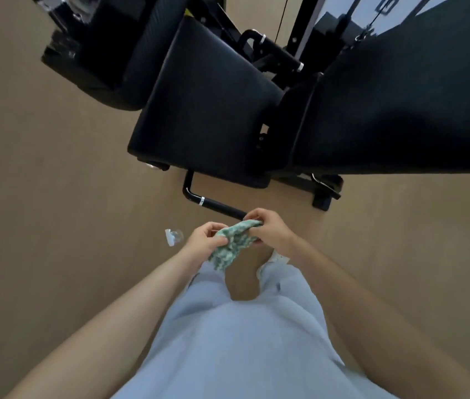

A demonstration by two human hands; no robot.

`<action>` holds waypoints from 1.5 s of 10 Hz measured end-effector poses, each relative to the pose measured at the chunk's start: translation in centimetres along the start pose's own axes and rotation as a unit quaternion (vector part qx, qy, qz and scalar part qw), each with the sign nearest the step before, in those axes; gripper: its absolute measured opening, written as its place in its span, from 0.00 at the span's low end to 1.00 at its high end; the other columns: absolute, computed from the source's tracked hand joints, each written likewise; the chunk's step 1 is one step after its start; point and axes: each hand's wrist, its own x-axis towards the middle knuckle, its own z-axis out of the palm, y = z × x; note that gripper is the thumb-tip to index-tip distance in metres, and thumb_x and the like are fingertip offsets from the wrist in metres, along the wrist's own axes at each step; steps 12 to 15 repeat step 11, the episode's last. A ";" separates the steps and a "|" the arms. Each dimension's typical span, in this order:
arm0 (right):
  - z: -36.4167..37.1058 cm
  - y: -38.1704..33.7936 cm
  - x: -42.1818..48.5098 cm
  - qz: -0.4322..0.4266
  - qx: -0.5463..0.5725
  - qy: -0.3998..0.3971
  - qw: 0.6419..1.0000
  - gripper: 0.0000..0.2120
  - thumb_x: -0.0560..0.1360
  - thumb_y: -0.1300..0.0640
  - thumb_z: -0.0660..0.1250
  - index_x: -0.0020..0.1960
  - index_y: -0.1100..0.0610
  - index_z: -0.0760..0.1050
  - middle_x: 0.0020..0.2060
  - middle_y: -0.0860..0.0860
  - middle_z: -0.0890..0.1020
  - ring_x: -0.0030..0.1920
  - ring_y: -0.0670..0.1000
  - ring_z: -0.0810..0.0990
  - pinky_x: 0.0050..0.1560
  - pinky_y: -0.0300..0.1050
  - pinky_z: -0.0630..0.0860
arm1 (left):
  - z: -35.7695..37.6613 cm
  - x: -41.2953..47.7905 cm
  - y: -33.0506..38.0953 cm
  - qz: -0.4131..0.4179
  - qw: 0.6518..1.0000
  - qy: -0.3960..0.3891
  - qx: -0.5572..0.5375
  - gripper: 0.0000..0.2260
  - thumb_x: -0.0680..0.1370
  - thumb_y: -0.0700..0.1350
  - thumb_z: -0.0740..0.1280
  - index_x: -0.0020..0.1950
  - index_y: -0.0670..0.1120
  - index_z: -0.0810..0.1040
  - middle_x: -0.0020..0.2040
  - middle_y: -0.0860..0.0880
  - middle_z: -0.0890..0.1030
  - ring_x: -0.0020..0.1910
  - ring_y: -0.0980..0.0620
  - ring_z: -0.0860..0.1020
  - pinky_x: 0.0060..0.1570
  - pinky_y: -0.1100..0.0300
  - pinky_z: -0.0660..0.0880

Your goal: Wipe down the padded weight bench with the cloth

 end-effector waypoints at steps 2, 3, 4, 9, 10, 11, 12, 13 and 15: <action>3.7 0.5 6.5 0.059 0.028 0.061 0.996 0.13 0.74 0.73 0.67 0.56 0.62 0.79 0.45 0.56 0.81 0.40 0.51 0.81 0.35 0.44 0.82 | -3.9 4.8 -2.2 -0.037 0.992 0.060 0.101 0.09 0.77 0.33 0.71 0.58 0.36 0.79 0.46 0.48 0.81 0.40 0.56 0.79 0.32 0.69 0.74; 4.2 0.8 10.2 0.073 0.035 0.101 0.992 0.12 0.74 0.73 0.67 0.48 0.58 0.79 0.44 0.57 0.81 0.40 0.53 0.82 0.42 0.50 0.84 | -4.5 7.9 -2.9 -0.042 0.987 0.086 0.132 0.07 0.77 0.37 0.73 0.54 0.39 0.80 0.43 0.50 0.81 0.38 0.58 0.77 0.30 0.69 0.71; 4.2 1.0 13.0 0.091 0.077 0.137 0.983 0.13 0.75 0.74 0.66 0.45 0.57 0.78 0.43 0.57 0.82 0.44 0.56 0.85 0.43 0.50 0.86 | -4.6 10.5 -3.2 -0.034 0.982 0.099 0.156 0.05 0.76 0.41 0.75 0.49 0.43 0.81 0.41 0.51 0.82 0.39 0.53 0.79 0.36 0.62 0.75; 4.7 2.3 13.1 0.060 0.098 0.102 0.988 0.24 0.77 0.65 0.70 0.72 0.58 0.73 0.67 0.55 0.78 0.62 0.52 0.78 0.62 0.48 0.77 | -5.7 13.7 -2.3 -0.020 0.971 0.114 0.210 0.13 0.79 0.44 0.71 0.64 0.46 0.80 0.57 0.51 0.81 0.53 0.52 0.78 0.50 0.60 0.72; 4.5 3.5 11.1 0.089 0.042 0.080 0.992 0.17 0.78 0.64 0.67 0.67 0.62 0.78 0.54 0.55 0.82 0.52 0.52 0.80 0.52 0.44 0.76 | -6.0 11.9 -1.1 -0.009 0.971 0.109 0.211 0.08 0.79 0.45 0.70 0.57 0.49 0.82 0.54 0.52 0.83 0.52 0.52 0.79 0.50 0.58 0.74; 3.5 4.1 9.0 0.101 0.053 0.087 0.990 0.15 0.78 0.63 0.67 0.64 0.61 0.80 0.46 0.55 0.83 0.44 0.51 0.80 0.47 0.44 0.77 | -5.7 10.3 0.8 0.027 0.975 0.072 0.206 0.04 0.78 0.46 0.70 0.48 0.53 0.83 0.49 0.54 0.85 0.54 0.51 0.83 0.56 0.53 0.79; 3.5 4.1 9.0 0.101 0.053 0.087 0.990 0.15 0.78 0.63 0.67 0.64 0.61 0.80 0.46 0.55 0.83 0.44 0.51 0.80 0.47 0.44 0.77 | -5.7 10.3 0.8 0.027 0.975 0.072 0.206 0.04 0.78 0.46 0.70 0.48 0.53 0.83 0.49 0.54 0.85 0.54 0.51 0.83 0.56 0.53 0.79; 3.5 4.1 9.0 0.101 0.053 0.087 0.990 0.15 0.78 0.63 0.67 0.64 0.61 0.80 0.46 0.55 0.83 0.44 0.51 0.80 0.47 0.44 0.77 | -5.7 10.3 0.8 0.027 0.975 0.072 0.206 0.04 0.78 0.46 0.70 0.48 0.53 0.83 0.49 0.54 0.85 0.54 0.51 0.83 0.56 0.53 0.79; 3.5 4.1 9.0 0.101 0.053 0.087 0.990 0.15 0.78 0.63 0.67 0.64 0.61 0.80 0.46 0.55 0.83 0.44 0.51 0.80 0.47 0.44 0.77 | -5.7 10.3 0.8 0.027 0.975 0.072 0.206 0.04 0.78 0.46 0.70 0.48 0.53 0.83 0.49 0.54 0.85 0.54 0.51 0.83 0.56 0.53 0.79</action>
